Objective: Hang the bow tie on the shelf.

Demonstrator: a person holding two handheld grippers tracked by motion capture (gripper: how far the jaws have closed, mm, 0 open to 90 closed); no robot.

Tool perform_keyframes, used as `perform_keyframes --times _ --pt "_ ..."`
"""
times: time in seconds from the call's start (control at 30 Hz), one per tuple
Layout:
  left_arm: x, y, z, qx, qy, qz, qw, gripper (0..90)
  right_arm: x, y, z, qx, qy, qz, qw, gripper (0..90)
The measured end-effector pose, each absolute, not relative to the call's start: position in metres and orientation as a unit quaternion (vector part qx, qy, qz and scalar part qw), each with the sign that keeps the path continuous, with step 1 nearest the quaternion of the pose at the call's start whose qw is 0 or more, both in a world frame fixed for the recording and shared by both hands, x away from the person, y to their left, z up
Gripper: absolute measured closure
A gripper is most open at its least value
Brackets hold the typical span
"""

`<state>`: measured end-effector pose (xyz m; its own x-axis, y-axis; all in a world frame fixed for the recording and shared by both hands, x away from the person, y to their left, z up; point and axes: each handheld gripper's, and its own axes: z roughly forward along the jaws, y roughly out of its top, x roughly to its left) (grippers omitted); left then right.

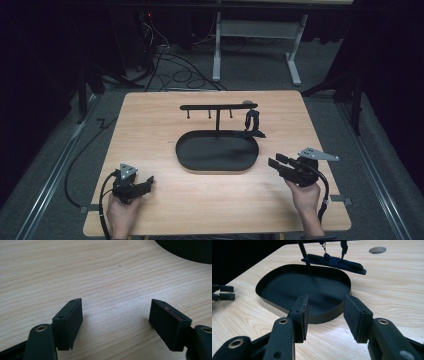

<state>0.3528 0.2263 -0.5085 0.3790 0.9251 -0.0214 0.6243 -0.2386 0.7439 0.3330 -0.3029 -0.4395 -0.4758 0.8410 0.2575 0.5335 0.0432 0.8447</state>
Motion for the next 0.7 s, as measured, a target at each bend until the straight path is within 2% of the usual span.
perform_keyframes --times 0.7 --pt "0.353 0.226 -0.508 0.756 0.512 0.219 0.344 27.4 0.345 -0.286 -0.456 0.485 0.727 0.461 0.155 57.2"
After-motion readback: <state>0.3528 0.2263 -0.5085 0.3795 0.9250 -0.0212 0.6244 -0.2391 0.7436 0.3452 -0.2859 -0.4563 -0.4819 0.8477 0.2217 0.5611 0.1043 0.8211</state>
